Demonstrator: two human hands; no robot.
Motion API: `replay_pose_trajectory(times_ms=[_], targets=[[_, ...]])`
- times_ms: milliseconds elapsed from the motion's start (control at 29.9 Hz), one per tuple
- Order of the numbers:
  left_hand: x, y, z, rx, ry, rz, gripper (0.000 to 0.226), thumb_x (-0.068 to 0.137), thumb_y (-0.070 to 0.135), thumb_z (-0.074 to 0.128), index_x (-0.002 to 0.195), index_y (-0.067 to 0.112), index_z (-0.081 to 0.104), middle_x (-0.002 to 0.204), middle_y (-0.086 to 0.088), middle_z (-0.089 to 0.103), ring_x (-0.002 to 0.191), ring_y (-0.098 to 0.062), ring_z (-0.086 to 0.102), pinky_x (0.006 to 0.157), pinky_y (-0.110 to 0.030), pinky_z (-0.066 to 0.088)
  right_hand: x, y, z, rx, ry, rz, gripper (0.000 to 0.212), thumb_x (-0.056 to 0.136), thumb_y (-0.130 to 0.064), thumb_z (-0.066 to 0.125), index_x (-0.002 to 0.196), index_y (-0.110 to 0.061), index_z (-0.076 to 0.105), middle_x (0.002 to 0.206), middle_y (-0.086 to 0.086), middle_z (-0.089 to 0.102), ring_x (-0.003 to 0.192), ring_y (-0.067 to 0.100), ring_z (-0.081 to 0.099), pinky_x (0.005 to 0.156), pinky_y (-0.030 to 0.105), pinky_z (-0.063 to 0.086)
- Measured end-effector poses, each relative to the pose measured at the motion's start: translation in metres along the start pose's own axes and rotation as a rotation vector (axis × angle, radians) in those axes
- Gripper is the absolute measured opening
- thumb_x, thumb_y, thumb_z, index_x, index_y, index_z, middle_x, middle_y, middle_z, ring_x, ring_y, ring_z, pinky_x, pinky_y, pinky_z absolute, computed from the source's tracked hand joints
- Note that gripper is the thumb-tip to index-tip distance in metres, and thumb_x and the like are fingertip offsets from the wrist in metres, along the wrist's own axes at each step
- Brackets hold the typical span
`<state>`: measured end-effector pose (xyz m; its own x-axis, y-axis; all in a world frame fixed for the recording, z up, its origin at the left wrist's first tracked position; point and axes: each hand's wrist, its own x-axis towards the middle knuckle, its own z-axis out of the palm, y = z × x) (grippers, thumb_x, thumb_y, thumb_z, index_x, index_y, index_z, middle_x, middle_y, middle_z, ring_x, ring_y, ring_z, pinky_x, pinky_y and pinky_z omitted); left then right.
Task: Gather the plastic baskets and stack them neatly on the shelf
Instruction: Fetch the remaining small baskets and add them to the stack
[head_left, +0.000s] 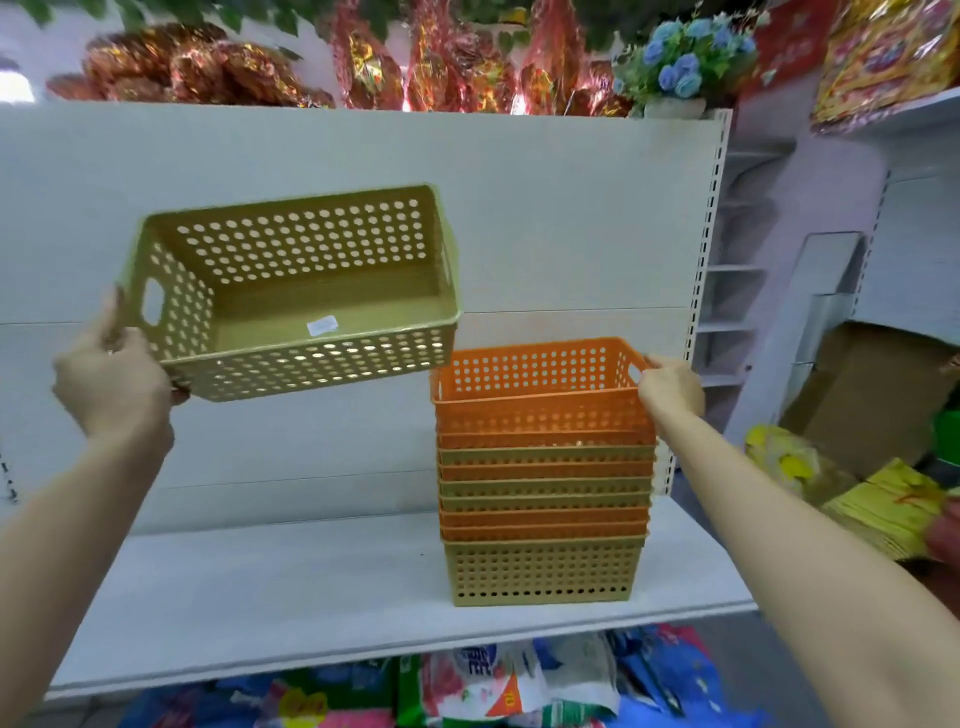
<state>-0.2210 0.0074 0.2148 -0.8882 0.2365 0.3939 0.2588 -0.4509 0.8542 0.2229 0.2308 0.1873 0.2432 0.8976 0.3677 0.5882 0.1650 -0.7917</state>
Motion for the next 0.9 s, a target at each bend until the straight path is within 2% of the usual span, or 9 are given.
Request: replay_pose_trajectory(times_ms=[100,234,367,434,501,601,735,802,902], targets=[[-0.019,0.009,0.031,0.062,-0.024,0.051,0.051,0.097,0.021,0.045,0.140,0.046,0.055,0.124,0.012,0.068,0.095,-0.023,0.071,0.059,-0.043,0.064,-0.004,0.011,0.006,-0.070,-0.036,0.048,0.034,0.090,-0.016,0.045,0.116,-0.021,0.067,0.113,0.014,0.066,0.099,0.034,0.060,0.076,0.034,0.043],[-0.047,0.005,0.084,0.143,-0.128,0.018,0.056,0.085,0.026,0.044,0.131,0.056,0.054,0.131,0.016,0.067,0.110,-0.022,0.069,0.089,-0.052,0.059,0.000,0.023,0.011,0.043,-0.149,0.071,0.025,0.095,-0.023,0.043,0.089,-0.014,0.066,0.096,0.013,0.066,0.085,0.031,0.059,0.066,0.035,0.040],[-0.084,0.007,0.141,0.213,-0.238,-0.002,0.051,0.095,0.022,0.044,0.137,0.047,0.057,0.138,0.013,0.064,0.115,-0.026,0.066,0.095,-0.049,0.056,-0.001,0.010,-0.006,0.250,-0.073,0.021,0.044,0.101,-0.035,0.031,0.077,-0.008,0.056,0.086,0.012,0.055,0.082,0.027,0.049,0.072,0.036,0.035],[-0.098,0.014,0.165,0.274,-0.241,-0.011,0.048,0.101,0.018,0.043,0.140,0.041,0.058,0.141,0.009,0.062,0.117,-0.029,0.065,0.095,-0.047,0.057,-0.006,0.003,-0.018,0.475,0.005,-0.126,0.051,0.101,-0.045,0.031,0.097,-0.006,0.065,0.094,0.002,0.060,0.094,0.021,0.055,0.082,0.032,0.039],[-0.111,0.021,0.182,0.339,-0.259,-0.018,0.050,0.103,0.014,0.039,0.142,0.041,0.056,0.142,0.007,0.061,0.117,-0.028,0.064,0.096,-0.044,0.056,-0.012,-0.005,-0.026,0.663,-0.055,-0.252,0.058,0.095,-0.056,0.036,0.136,-0.017,0.051,0.127,-0.011,0.056,0.121,0.006,0.050,0.104,0.029,0.037],[-0.125,0.023,0.199,0.436,-0.353,-0.009,0.058,0.096,0.011,0.036,0.139,0.044,0.058,0.135,0.004,0.066,0.109,-0.030,0.065,0.091,-0.046,0.058,-0.010,-0.014,-0.030,0.590,-0.148,-0.343,0.053,0.098,-0.043,0.045,0.146,-0.029,0.029,0.127,-0.024,0.049,0.105,-0.021,0.047,0.088,0.008,0.042],[-0.125,0.019,0.202,0.616,-0.543,-0.077,0.042,0.081,0.020,0.039,0.104,0.031,0.073,0.104,-0.005,0.076,0.084,-0.034,0.073,0.082,-0.045,0.062,0.002,-0.003,-0.035,0.386,-0.038,-0.307,0.053,0.098,-0.039,0.047,0.143,-0.014,0.039,0.137,0.004,0.053,0.118,0.014,0.052,0.092,0.026,0.044],[-0.125,0.017,0.199,0.633,-0.631,-0.108,0.031,0.084,0.029,0.046,0.093,0.021,0.074,0.094,-0.007,0.077,0.072,-0.033,0.075,0.077,-0.045,0.063,0.007,0.009,-0.034,0.357,-0.027,-0.277,0.046,0.098,-0.033,0.050,0.137,-0.008,0.047,0.132,0.008,0.057,0.108,0.014,0.054,0.081,0.025,0.042],[-0.127,0.010,0.191,0.569,-0.793,-0.139,0.047,0.091,0.060,0.059,0.105,0.017,0.072,0.099,0.000,0.073,0.085,-0.022,0.072,0.076,-0.037,0.060,0.009,0.022,-0.025,0.361,-0.032,-0.241,0.045,0.096,-0.030,0.054,0.135,-0.007,0.051,0.130,0.008,0.058,0.106,0.010,0.053,0.089,0.030,0.046]])
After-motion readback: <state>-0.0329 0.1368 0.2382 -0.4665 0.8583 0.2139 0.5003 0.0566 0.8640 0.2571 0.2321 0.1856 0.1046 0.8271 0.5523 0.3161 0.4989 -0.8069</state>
